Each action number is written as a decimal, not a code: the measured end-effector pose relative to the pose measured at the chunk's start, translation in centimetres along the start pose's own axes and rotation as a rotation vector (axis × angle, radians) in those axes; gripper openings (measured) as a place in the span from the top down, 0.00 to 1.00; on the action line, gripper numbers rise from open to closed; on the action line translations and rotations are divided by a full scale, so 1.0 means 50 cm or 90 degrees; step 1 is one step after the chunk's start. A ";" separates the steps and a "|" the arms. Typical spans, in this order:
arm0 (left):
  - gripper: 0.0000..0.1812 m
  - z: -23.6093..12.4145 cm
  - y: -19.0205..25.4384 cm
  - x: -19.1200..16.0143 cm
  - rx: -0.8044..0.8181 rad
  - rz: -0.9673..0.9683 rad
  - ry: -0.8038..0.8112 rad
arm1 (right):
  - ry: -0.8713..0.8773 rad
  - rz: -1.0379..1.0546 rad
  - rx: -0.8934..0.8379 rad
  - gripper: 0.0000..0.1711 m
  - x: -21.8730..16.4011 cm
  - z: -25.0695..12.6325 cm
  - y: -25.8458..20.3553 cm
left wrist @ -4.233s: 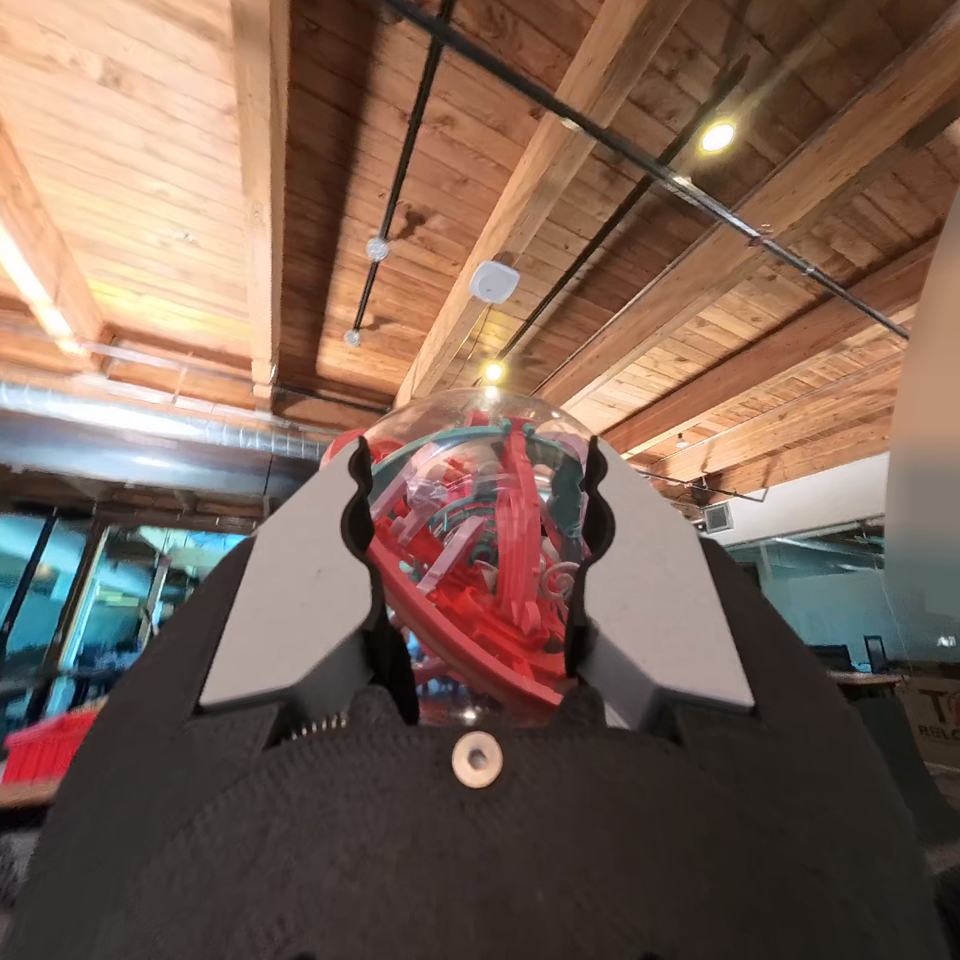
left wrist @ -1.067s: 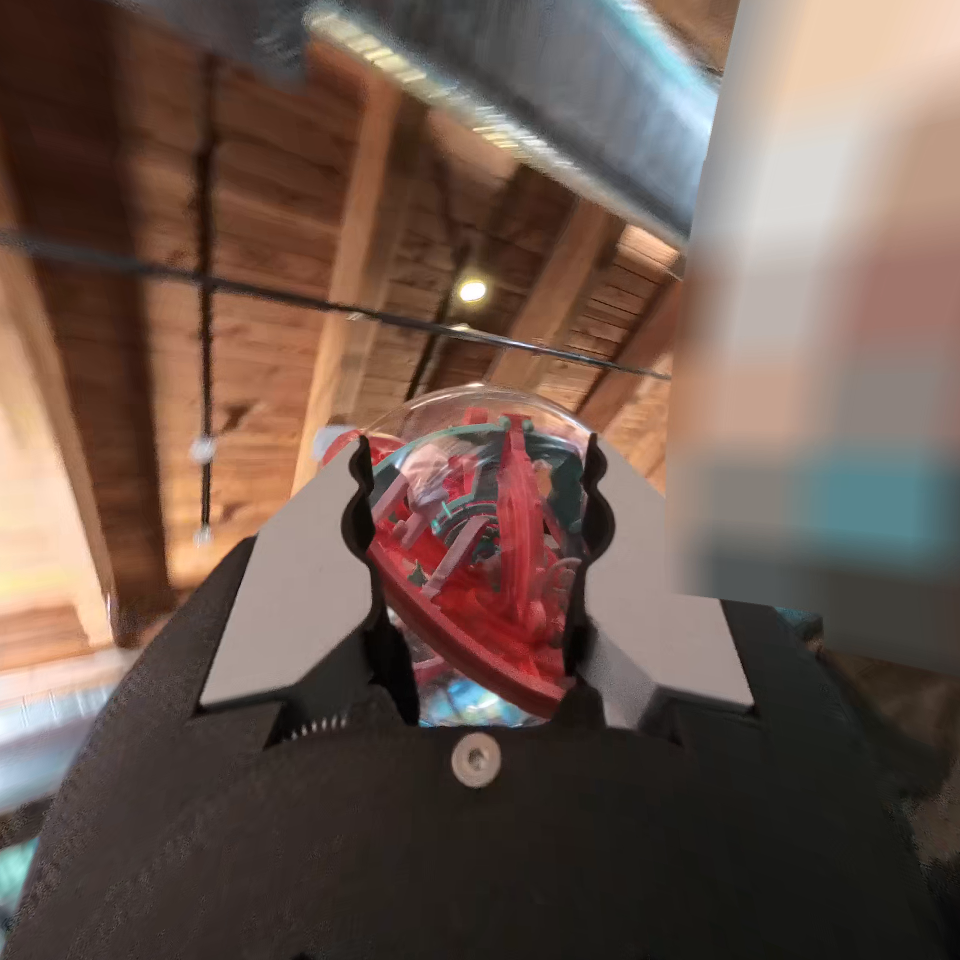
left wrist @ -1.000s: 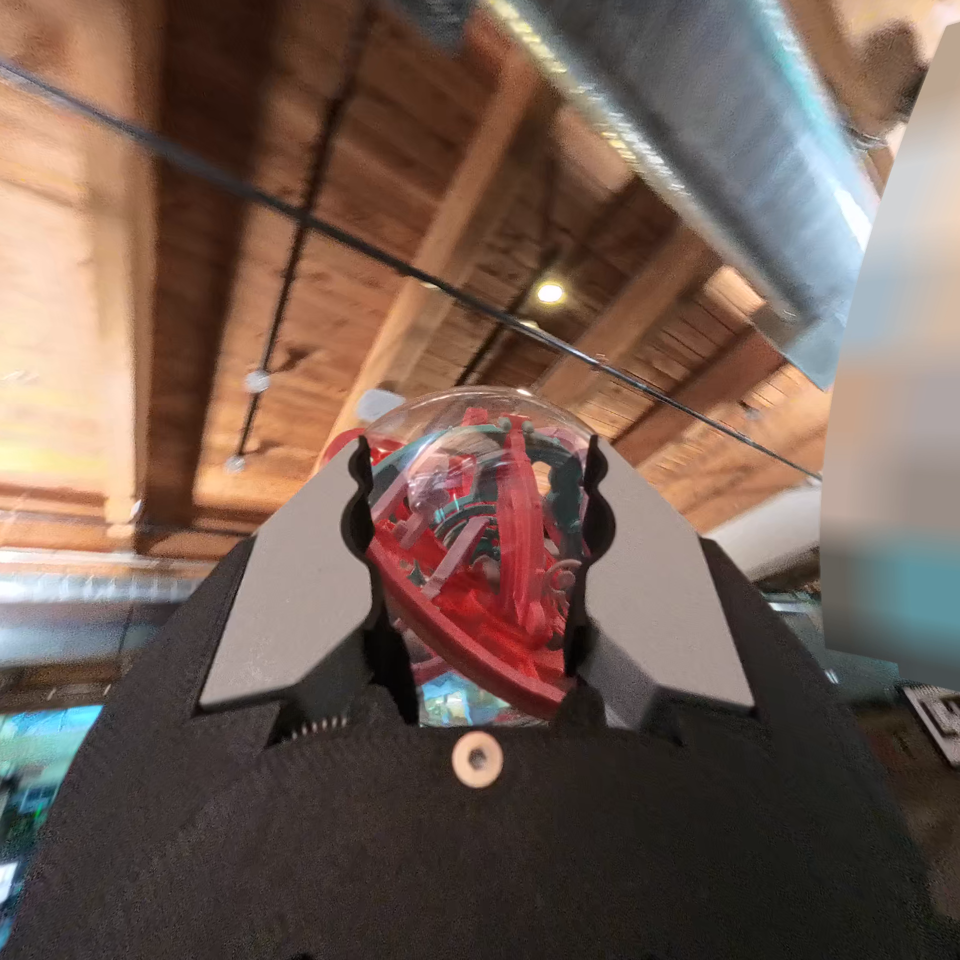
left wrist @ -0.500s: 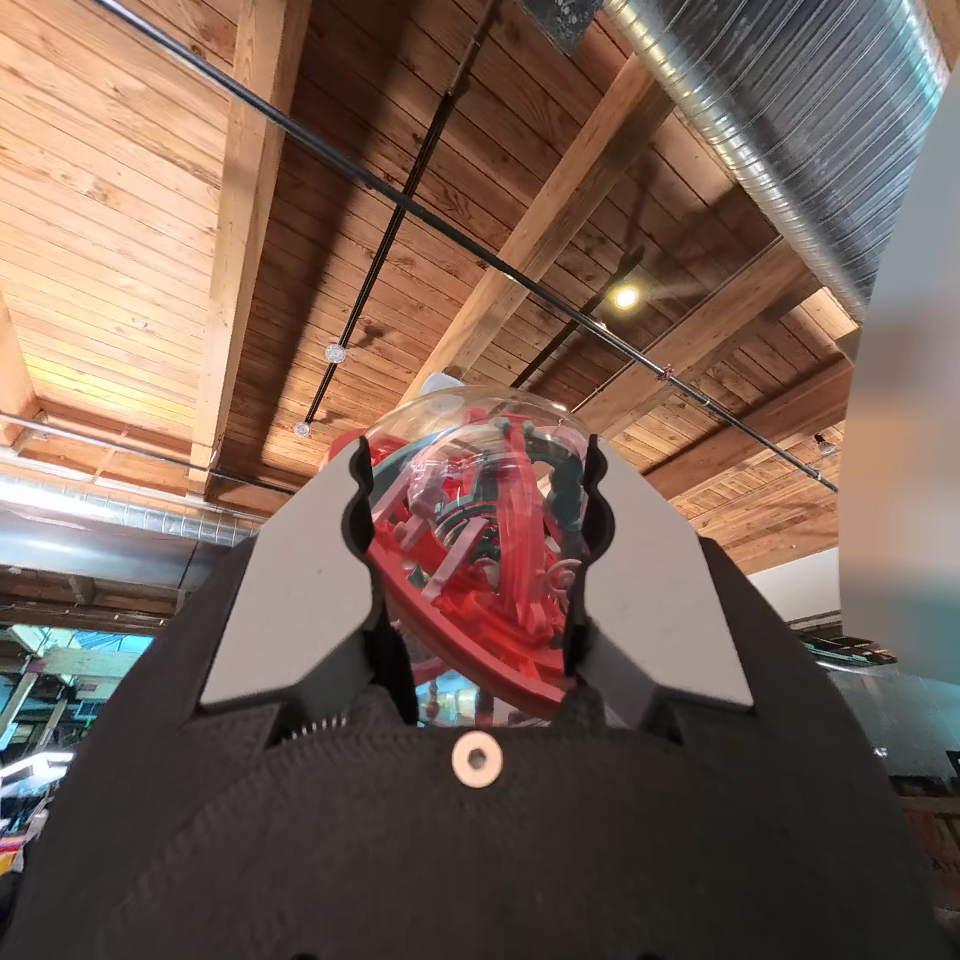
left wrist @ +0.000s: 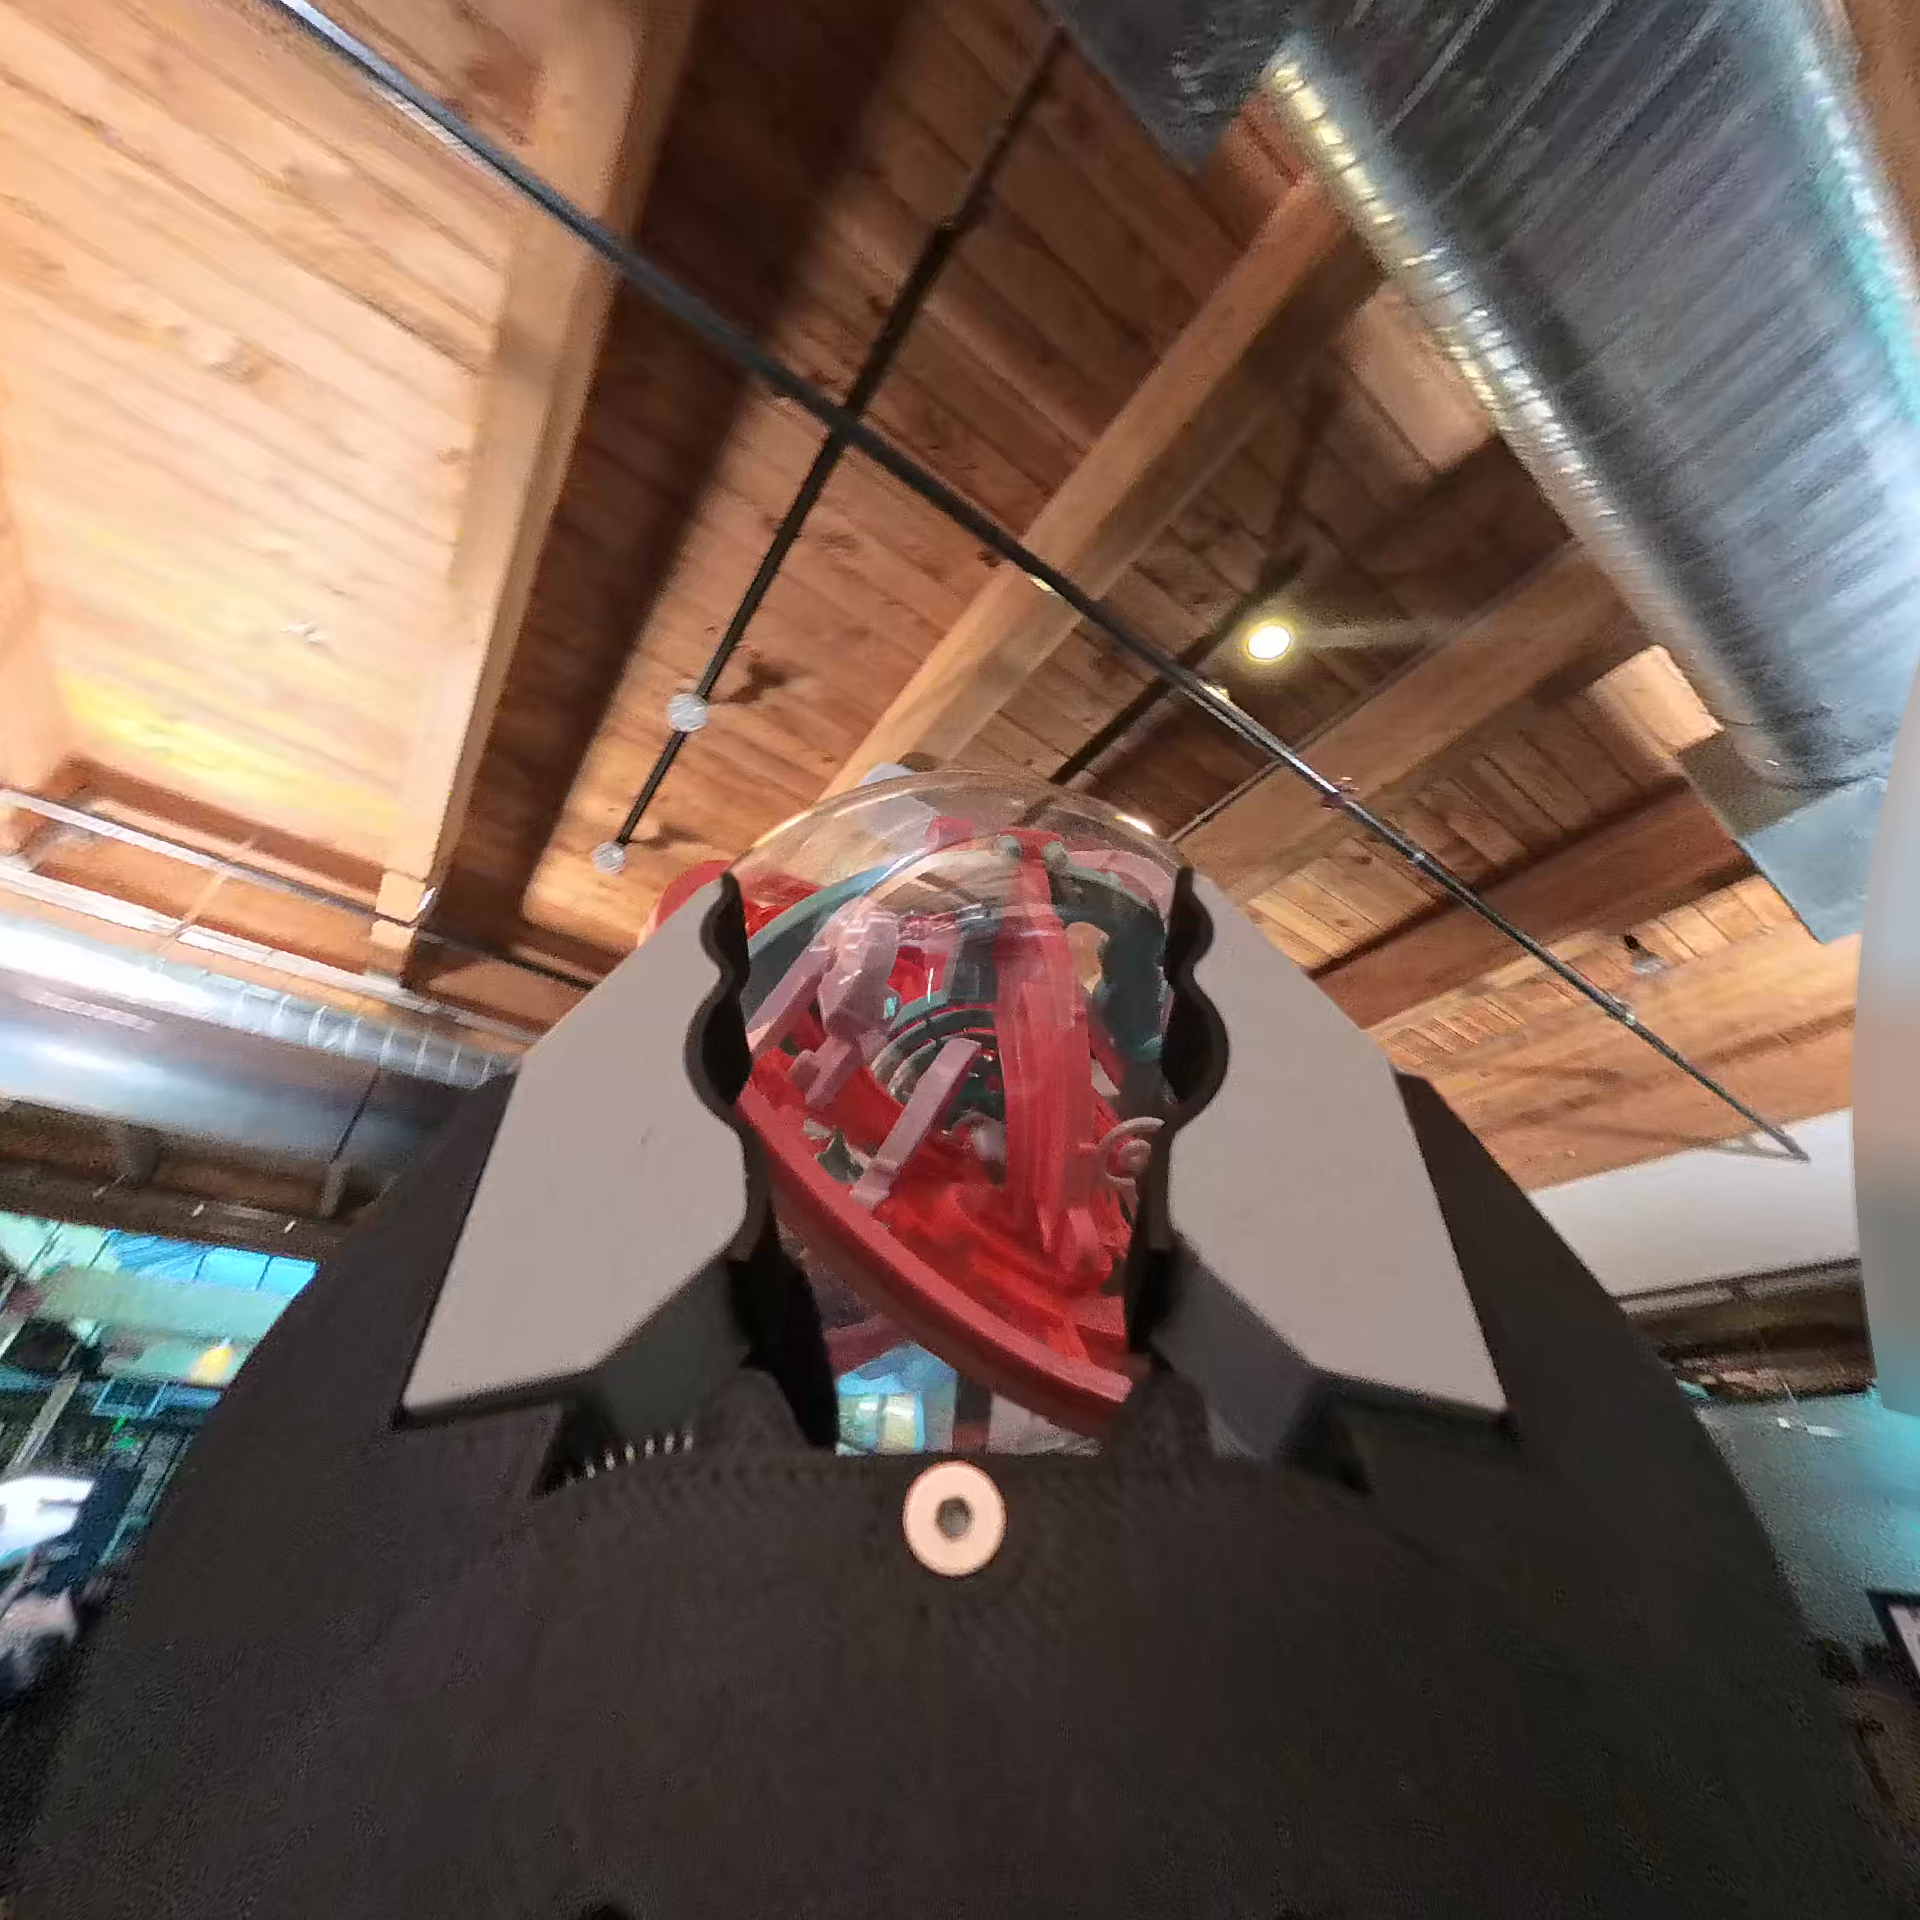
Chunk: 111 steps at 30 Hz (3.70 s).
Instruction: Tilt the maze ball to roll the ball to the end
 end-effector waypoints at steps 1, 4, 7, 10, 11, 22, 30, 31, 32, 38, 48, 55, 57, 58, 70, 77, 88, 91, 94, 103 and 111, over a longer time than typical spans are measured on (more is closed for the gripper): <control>0.57 -0.023 -0.009 -0.009 0.016 -0.010 -0.003 | 0.001 0.014 0.000 0.58 -0.022 0.008 0.000; 0.57 -0.049 -0.019 -0.017 0.028 -0.024 -0.003 | -0.001 0.024 0.002 0.58 -0.043 0.020 -0.002; 0.57 -0.054 -0.022 -0.015 0.025 -0.027 0.007 | -0.011 0.017 0.003 0.58 -0.040 0.028 -0.002; 0.57 -0.051 -0.022 -0.012 0.021 -0.020 0.008 | -0.007 0.011 0.004 0.58 -0.037 0.027 -0.001; 0.57 -0.050 -0.022 -0.011 0.019 -0.018 0.005 | -0.007 0.011 0.003 0.58 -0.037 0.026 -0.001; 0.57 -0.092 -0.060 -0.063 0.051 -0.043 -0.014 | 0.009 0.049 0.000 0.58 -0.114 0.018 0.013; 0.57 0.078 0.109 0.059 -0.131 0.135 -0.040 | 0.110 -0.183 -0.010 0.59 0.119 -0.067 -0.102; 0.57 0.106 0.157 0.081 -0.166 0.166 -0.046 | 0.127 -0.226 -0.013 0.59 0.164 -0.087 -0.138; 0.57 0.135 0.213 0.103 -0.203 0.200 -0.050 | 0.146 -0.274 -0.015 0.59 0.209 -0.109 -0.180; 0.58 0.289 0.271 0.159 -0.241 0.276 -0.103 | 0.229 -0.269 -0.037 0.59 0.305 -0.170 -0.132; 0.57 0.235 0.241 0.085 -0.202 0.232 -0.094 | 0.222 -0.227 -0.033 0.59 0.229 -0.188 -0.133; 0.57 0.238 0.222 0.054 -0.199 0.204 -0.104 | 0.212 -0.210 -0.049 0.59 0.204 -0.207 -0.122; 0.57 0.239 0.220 0.048 -0.199 0.203 -0.111 | 0.216 -0.208 -0.053 0.59 0.197 -0.212 -0.120; 0.57 0.239 0.220 0.046 -0.202 0.203 -0.113 | 0.217 -0.211 -0.056 0.59 0.196 -0.213 -0.121; 0.58 0.253 0.155 0.057 -0.120 0.177 -0.196 | 0.245 -0.079 -0.052 0.59 0.137 -0.183 -0.027; 0.58 0.022 -0.001 -0.054 0.060 0.036 -0.187 | 0.199 0.101 -0.034 0.57 -0.114 -0.083 0.017; 0.58 -0.068 -0.057 -0.103 0.144 -0.012 -0.239 | 0.183 0.200 -0.021 0.57 -0.241 -0.048 0.033; 0.58 -0.081 -0.066 -0.116 0.159 -0.020 -0.257 | 0.194 0.226 -0.019 0.57 -0.270 -0.048 0.035; 0.58 -0.095 -0.073 -0.127 0.170 -0.028 -0.269 | 0.201 0.251 -0.018 0.58 -0.294 -0.046 0.035; 0.58 -0.123 -0.087 -0.144 0.199 -0.034 -0.292 | 0.215 0.292 -0.014 0.58 -0.341 -0.037 0.038; 0.58 -0.096 -0.078 -0.141 0.126 -0.006 -0.263 | 0.230 0.190 -0.029 0.57 -0.288 -0.061 0.024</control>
Point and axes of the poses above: each gripper's, where its closed fingertips meet, z out along the fingers, x out of its top, y = z × x across the jaws, the point moved 5 cm from there along -z, back along the fingers, and after that the axes turned 6 degrees about -y, right-handed, at the moved point
